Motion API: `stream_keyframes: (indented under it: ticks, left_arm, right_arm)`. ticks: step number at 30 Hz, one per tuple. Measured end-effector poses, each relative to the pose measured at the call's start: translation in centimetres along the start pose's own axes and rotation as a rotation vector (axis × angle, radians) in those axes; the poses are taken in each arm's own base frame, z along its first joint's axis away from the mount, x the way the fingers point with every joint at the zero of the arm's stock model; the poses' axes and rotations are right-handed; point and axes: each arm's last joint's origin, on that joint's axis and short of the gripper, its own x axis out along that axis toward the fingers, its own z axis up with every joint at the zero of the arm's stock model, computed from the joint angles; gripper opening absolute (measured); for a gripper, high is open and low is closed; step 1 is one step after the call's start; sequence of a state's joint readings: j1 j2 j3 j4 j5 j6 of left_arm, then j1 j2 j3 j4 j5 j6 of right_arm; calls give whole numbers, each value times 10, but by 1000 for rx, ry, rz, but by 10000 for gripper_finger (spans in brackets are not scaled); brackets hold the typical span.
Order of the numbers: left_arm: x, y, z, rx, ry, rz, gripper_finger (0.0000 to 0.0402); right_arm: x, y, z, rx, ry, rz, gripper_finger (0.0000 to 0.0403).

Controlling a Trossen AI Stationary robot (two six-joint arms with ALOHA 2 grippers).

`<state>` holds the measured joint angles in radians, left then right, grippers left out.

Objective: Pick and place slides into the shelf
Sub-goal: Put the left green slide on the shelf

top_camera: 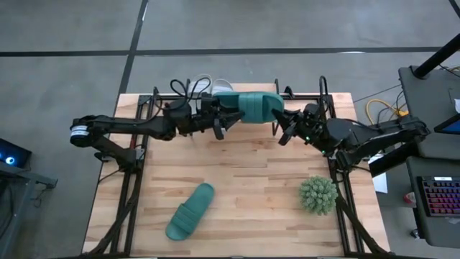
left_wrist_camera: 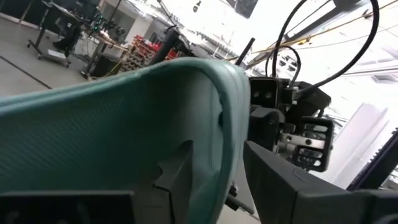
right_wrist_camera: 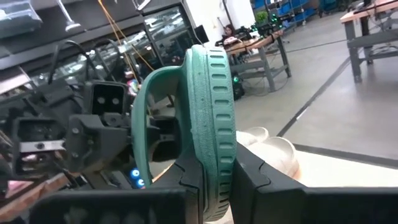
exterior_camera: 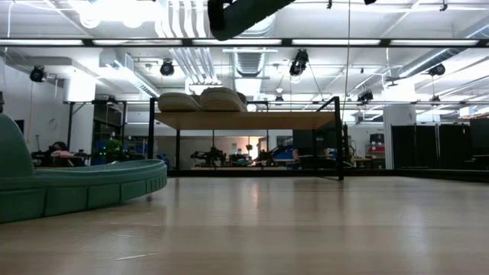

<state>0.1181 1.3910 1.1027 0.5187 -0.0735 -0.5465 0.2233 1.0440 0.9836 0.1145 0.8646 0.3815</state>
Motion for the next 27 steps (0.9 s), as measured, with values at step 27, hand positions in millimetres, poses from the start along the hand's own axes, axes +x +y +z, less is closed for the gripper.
stream_keyframes:
  ticks: [27]
  left_arm:
    - [1, 0, 3, 4, -1, -17, 2]
  right_arm:
    - [5, 6, -4, 16, -2, 40, 34]
